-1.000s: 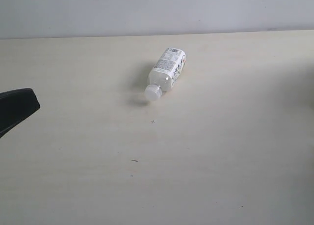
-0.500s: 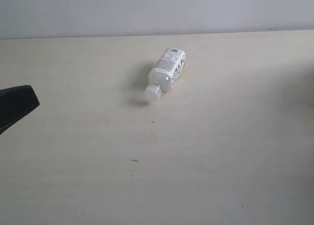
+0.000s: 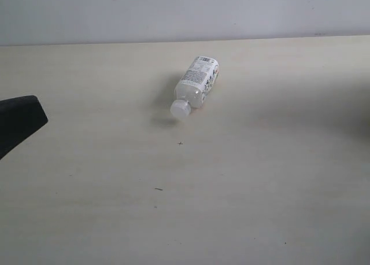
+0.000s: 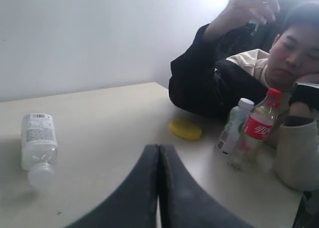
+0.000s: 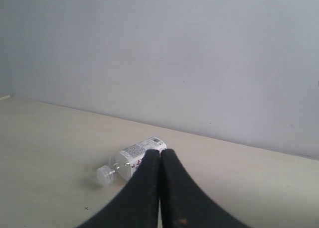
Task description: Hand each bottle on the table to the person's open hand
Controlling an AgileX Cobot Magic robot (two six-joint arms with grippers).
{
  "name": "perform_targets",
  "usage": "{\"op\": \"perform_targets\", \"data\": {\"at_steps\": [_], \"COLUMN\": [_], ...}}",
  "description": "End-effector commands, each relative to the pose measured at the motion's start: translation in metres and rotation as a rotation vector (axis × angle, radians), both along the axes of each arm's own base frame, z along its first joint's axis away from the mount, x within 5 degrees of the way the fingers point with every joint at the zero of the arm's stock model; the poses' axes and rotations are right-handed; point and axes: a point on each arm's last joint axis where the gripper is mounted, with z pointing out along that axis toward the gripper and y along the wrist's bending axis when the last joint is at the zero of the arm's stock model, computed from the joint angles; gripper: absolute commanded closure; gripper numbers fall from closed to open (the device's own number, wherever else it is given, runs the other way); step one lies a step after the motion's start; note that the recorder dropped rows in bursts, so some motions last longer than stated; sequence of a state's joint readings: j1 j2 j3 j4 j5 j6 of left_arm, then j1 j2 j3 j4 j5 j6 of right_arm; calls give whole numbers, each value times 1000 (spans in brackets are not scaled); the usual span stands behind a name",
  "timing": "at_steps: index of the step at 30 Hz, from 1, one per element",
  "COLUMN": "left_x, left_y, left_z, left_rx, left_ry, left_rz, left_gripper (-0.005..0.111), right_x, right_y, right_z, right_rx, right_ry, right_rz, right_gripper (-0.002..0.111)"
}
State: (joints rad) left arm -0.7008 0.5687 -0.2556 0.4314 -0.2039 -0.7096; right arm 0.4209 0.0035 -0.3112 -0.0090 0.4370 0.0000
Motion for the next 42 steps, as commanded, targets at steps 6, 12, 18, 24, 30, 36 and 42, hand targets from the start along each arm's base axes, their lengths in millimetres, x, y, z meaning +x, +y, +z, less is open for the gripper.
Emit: {"op": "perform_targets", "data": {"at_steps": [6,12,18,24,30,36,42], "left_x": [0,1,1,1,1,20,73], "left_y": [1,2,2,2,3,-1,-21], "left_z": [-2,-3,-4,-4,-6,33,77], "left_rx": [36,50,55,77,91,91,294], "left_ry": [-10,3,8,-13,11,28,142], "left_rz": [5,13,17,14,27,113,256], "left_gripper": [107,107,107,107,107,107,107], "right_x": [0,0,0,0,0,0,0], "right_y": [0,0,0,0,0,0,0], "right_z": [0,0,0,0,0,0,0], "right_rx": [7,7,7,7,7,7,7], "right_ry": [-10,-10,-10,-10,-10,-10,-10], "right_rz": [5,5,5,5,5,5,5], "right_gripper": [108,108,108,108,108,108,108]}}
